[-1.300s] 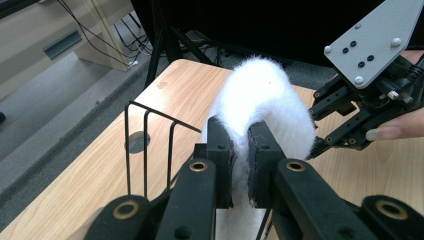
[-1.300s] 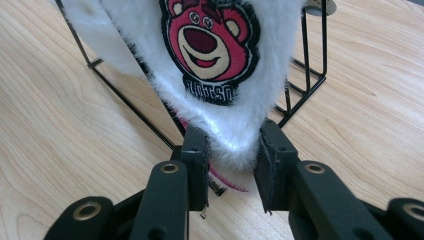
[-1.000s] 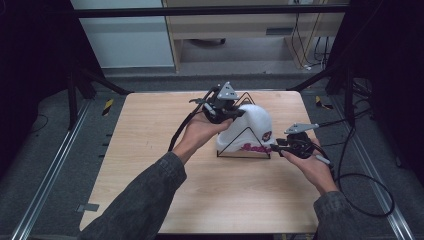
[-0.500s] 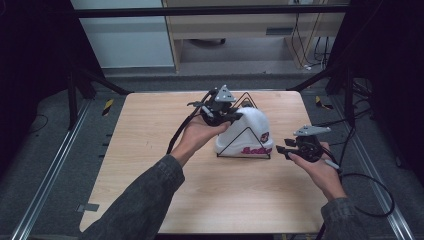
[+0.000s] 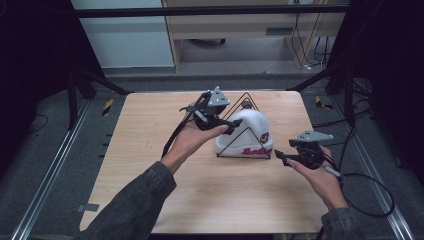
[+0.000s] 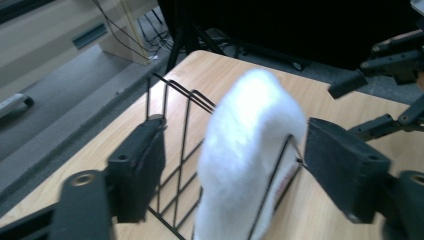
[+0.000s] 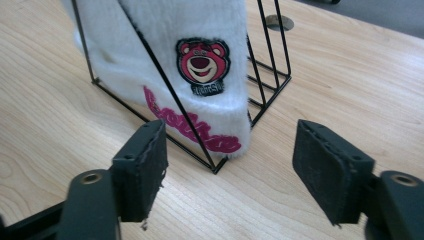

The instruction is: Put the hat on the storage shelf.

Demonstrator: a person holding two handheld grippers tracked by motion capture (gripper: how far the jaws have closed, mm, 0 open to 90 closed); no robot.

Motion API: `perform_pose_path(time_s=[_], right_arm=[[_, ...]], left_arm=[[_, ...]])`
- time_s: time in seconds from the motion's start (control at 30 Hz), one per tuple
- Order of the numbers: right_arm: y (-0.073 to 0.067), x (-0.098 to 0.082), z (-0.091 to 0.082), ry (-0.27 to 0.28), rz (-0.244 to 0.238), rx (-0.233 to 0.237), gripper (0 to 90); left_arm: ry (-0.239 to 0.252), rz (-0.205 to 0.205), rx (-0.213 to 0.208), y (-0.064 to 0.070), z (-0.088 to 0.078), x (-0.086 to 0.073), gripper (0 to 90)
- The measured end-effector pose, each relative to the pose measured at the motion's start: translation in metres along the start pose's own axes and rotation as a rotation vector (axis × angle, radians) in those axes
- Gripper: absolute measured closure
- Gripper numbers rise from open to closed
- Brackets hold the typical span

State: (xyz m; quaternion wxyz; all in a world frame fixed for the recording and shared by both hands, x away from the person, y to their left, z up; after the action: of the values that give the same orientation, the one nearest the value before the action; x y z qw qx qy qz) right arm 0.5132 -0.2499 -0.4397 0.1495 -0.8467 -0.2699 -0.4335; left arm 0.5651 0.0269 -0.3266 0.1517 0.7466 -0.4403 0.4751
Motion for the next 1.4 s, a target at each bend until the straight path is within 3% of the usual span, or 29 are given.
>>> perform_pose_path(time_s=[0.1, 0.27, 0.53, 0.8, 1.2, 1.4], right_arm=[[-0.004, 0.000, -0.003, 0.013, -0.005, -0.012, 23.7], [-0.012, 0.000, -0.010, 0.025, 0.004, -0.025, 16.0], [-0.026, 0.000, -0.015, 0.047, -0.008, -0.030, 9.9], [-0.044, 0.008, -0.021, 0.078, -0.048, -0.028, 8.8], [-0.099, 0.021, -0.024, 0.085, -0.150, 0.060, 10.7], [-0.116, 0.027, -0.022, 0.092, -0.175, 0.078, 10.5]], left_arm=[[-0.009, 0.012, -0.002, 0.003, -0.004, -0.001, 15.3], [0.013, -0.014, -0.026, 0.004, -0.014, -0.004, 7.9], [0.045, -0.035, -0.025, 0.003, -0.032, -0.016, 7.4], [0.022, -0.040, -0.043, 0.004, -0.045, -0.030, 6.1], [0.011, -0.067, -0.024, 0.002, -0.074, -0.060, 5.5], [0.019, -0.069, -0.020, 0.003, -0.092, -0.072, 5.3]])
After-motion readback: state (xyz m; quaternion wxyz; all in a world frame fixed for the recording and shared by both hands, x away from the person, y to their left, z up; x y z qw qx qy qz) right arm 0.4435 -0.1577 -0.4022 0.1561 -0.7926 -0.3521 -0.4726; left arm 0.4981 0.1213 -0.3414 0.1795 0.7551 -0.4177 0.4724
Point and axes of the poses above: each handheld gripper's, and its own axes: z roughly forward along the jaws, x roughly out of its top, y roughly to its right, the point moved 3 cm from there along z, roughly forward along the jaws, and after that the axes turned 4 degrees about x, right-handed, at the moved point
